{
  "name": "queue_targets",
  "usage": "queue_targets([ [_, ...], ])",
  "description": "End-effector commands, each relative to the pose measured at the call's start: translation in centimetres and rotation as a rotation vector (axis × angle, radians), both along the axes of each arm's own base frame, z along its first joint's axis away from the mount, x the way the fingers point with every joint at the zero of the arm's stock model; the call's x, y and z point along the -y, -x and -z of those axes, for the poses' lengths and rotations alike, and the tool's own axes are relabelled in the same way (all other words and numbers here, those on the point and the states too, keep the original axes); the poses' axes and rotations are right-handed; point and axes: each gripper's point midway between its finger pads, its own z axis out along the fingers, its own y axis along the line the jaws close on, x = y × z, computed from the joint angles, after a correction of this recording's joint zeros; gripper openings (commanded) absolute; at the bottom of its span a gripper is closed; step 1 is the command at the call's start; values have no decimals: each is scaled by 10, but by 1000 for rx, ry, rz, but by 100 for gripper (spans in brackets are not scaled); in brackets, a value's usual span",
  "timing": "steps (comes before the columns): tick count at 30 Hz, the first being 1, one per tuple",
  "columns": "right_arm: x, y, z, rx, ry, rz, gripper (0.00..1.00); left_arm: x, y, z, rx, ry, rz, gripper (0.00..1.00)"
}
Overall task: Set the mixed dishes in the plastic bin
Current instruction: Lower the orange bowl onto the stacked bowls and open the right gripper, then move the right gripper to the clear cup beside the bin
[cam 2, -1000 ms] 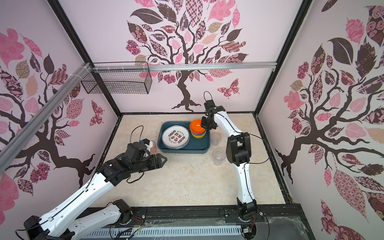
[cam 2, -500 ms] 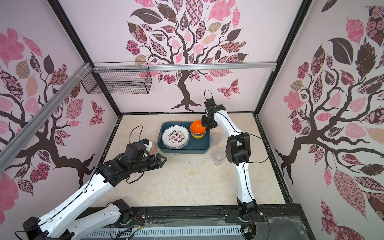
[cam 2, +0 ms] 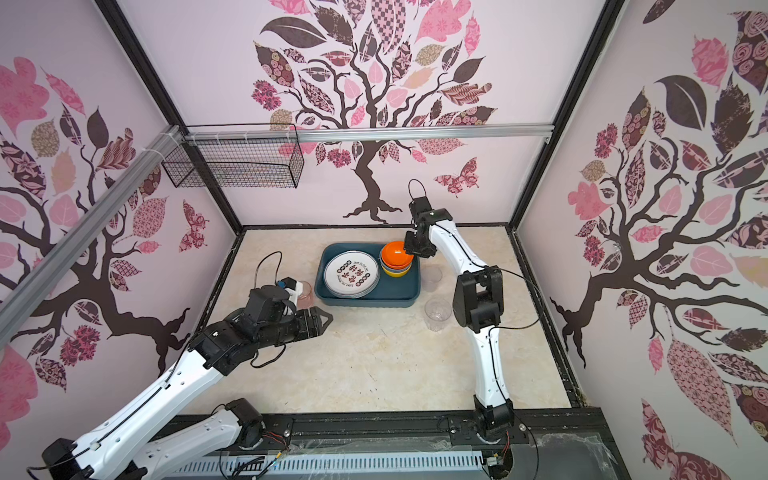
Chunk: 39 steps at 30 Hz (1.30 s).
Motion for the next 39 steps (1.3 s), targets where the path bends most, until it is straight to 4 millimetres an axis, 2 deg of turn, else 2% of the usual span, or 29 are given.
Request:
queue_targets([
  [1, 8, 12, -57, 103, -5, 1, 38, -3, 2, 1, 1, 9, -8, 78],
  [9, 16, 42, -73, 130, -20, 0, 42, 0, 4, 4, -28, 11, -1, 78],
  [12, 21, 59, -77, 155, -35, 9, 44, 5, 7, 9, -52, 29, 24, 78],
  [19, 36, 114, -76, 183, -70, 47, 45, 28, 17, 21, -121, 77, 140, 75],
  [29, 76, 185, -47, 135, -1, 171, 49, 71, 28, 26, -118, 81, 284, 75],
  [35, 96, 215, -26, 92, 50, 229, 53, 79, 28, 29, -130, 92, 298, 75],
  [39, 100, 227, -9, 54, 60, 251, 51, 82, 28, 29, -133, 99, 305, 75],
])
